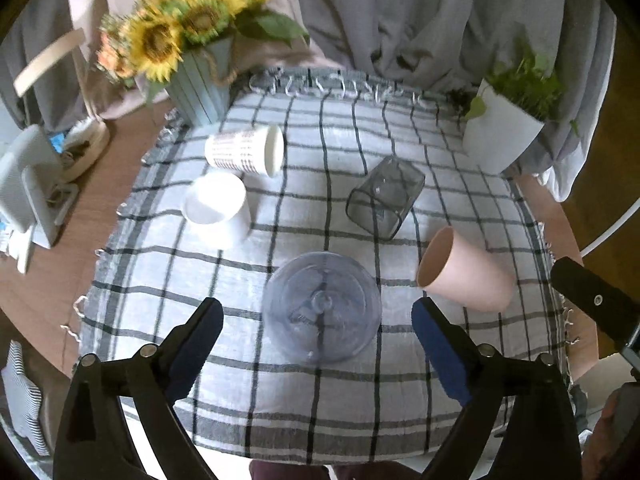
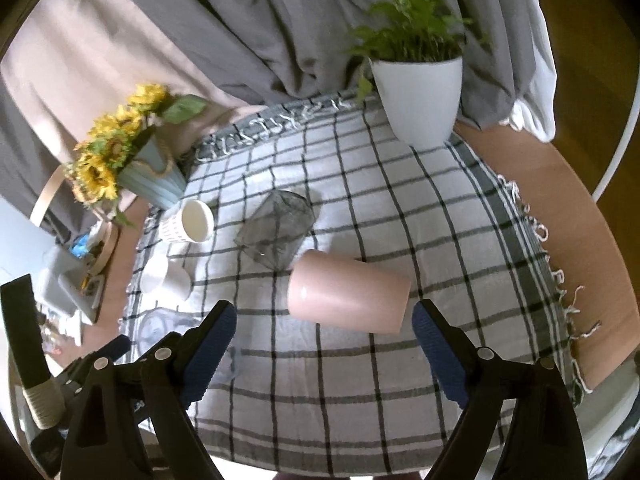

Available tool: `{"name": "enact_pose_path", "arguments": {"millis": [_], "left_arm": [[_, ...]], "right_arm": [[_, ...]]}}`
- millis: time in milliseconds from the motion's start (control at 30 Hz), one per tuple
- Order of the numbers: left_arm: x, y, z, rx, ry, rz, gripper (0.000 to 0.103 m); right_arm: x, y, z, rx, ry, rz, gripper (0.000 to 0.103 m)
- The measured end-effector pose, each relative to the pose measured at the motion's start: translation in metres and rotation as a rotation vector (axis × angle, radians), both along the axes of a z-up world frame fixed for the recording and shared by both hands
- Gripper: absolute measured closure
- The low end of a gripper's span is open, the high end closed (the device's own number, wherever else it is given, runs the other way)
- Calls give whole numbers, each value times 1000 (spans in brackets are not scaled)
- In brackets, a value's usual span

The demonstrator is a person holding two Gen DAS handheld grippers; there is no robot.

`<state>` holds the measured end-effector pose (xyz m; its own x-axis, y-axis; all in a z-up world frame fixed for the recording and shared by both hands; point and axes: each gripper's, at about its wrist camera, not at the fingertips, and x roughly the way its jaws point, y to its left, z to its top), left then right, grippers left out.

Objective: Flip cup upside down

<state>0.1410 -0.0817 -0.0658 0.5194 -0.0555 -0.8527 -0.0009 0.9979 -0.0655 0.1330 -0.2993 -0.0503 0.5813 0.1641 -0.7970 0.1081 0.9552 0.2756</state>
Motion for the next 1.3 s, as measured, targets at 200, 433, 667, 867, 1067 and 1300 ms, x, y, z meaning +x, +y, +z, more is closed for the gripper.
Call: {"name": "enact_pose_path", "arguments": {"millis": [200, 433, 667, 867, 1067, 1300], "left_arm": [[-30, 18, 23, 25, -80, 23, 2], [-76, 50, 40, 51, -135, 13, 1], [-120, 80, 47, 44, -162, 0, 1], [-148, 95, 49, 26, -180, -10, 1], [-170, 101, 57, 32, -215, -1, 1], [-183, 101, 66, 64, -255, 9, 0]], "right_arm": [[-27, 14, 17, -12, -56, -1, 11], [-67, 39, 29, -25, -81, -37, 11], [-123, 74, 39, -65, -121, -63, 11], [-160, 94, 46, -108, -154, -84, 11], [-183, 108, 56, -155, -210, -75, 11], [-197, 117, 61, -175, -256, -35, 11]]}}
